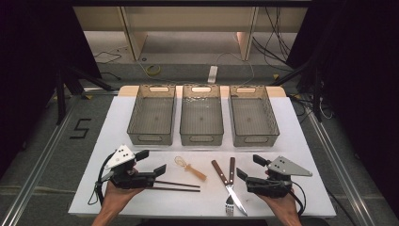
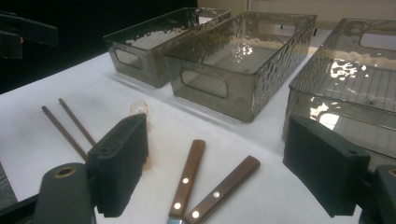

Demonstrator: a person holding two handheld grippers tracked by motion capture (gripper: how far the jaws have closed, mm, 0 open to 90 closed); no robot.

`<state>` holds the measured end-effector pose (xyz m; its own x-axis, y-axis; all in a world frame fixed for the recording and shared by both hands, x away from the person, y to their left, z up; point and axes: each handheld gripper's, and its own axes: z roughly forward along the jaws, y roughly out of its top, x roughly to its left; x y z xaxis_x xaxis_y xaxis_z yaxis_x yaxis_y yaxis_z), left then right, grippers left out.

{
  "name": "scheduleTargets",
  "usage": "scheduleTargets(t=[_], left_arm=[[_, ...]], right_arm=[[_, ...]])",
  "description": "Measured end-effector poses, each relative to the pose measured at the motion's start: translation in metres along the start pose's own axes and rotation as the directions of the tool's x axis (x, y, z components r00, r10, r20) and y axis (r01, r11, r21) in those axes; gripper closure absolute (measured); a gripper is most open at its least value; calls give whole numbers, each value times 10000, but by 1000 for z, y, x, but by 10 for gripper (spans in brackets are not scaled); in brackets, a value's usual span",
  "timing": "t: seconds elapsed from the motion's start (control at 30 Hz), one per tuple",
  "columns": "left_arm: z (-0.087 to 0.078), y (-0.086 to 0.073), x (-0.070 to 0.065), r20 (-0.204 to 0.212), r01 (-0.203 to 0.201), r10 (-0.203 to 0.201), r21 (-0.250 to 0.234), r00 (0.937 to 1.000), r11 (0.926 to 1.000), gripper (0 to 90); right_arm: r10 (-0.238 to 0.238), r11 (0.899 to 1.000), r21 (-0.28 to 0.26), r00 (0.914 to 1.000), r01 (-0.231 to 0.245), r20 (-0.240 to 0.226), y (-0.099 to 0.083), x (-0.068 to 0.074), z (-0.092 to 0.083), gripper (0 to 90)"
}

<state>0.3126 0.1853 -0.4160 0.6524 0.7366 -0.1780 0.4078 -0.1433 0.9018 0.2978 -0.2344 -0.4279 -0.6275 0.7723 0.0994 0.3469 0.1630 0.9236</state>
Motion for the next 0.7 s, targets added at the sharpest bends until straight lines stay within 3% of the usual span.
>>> scheduleTargets(t=[0.27,0.4,0.63,0.7], left_arm=[[2,2,-1,50,-242,241,411,9997,9989,151],[2,5,0,132,-82,76,477,9999,9988,150],[5,8,-1,121,-221,213,656,9997,9976,151],[6,10,1,321,-322,297,800,9990,9963,155]], right_arm=[[-79,10000,19,9999,79,-72,0,1,0,225],[-101,9999,42,9999,101,-81,0,2,0,226],[-104,9999,-18,9999,104,-77,1,1,-1,228],[-100,9999,5,9999,100,-96,1,1,-1,228]])
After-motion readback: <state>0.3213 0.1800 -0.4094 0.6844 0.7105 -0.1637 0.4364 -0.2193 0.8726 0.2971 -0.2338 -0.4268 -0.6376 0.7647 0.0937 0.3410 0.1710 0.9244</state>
